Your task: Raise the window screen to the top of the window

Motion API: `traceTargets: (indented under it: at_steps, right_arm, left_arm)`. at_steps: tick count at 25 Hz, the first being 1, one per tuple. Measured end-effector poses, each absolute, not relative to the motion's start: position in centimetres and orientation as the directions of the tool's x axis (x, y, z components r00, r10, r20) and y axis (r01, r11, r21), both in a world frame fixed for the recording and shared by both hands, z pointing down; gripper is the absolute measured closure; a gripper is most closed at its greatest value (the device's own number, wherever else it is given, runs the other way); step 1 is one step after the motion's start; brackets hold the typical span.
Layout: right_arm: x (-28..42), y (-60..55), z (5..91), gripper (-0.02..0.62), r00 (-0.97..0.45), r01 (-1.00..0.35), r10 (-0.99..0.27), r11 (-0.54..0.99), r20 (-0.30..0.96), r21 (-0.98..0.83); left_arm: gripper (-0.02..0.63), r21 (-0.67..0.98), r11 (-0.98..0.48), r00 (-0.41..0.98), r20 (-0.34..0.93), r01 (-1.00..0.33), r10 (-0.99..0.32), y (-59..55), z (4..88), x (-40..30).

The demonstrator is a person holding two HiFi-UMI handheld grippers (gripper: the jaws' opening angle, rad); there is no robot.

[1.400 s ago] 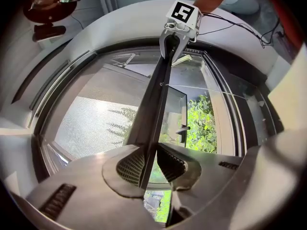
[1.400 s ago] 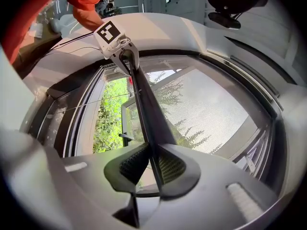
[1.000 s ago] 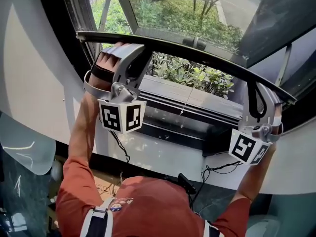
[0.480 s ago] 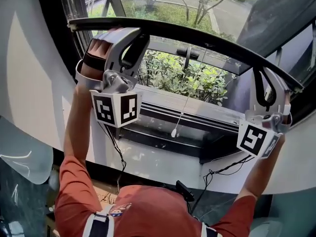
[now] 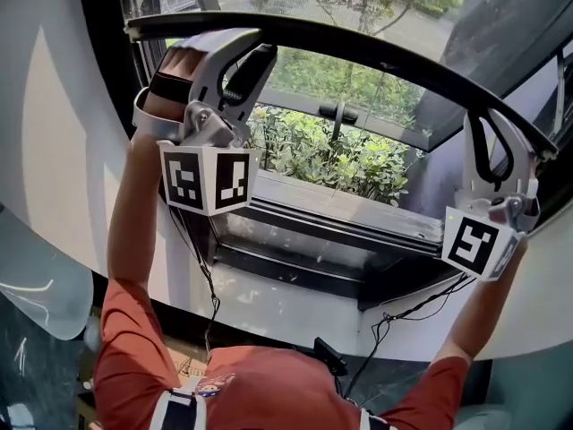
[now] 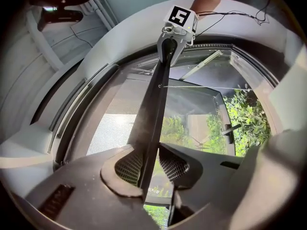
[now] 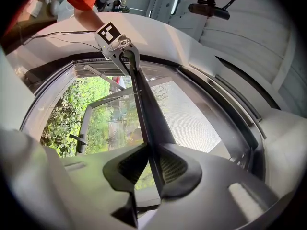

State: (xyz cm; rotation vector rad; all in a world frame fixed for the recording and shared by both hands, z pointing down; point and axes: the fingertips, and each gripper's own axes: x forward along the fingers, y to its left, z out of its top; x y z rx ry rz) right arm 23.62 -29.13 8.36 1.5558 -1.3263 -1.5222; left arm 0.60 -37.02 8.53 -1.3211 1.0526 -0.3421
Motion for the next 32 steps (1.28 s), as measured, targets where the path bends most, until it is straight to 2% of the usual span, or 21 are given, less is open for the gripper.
traceTargets:
  at_steps: [32]
  right_arm:
    - [23.4,-29.2,-3.8,0.515,-0.172,-0.139,-0.857,-0.467,-0.486,0.873]
  left_arm:
    - [0.489,-0.846,0.384,0.509,-0.530,-0.369,-0.678,-37.3,-4.2,0.6]
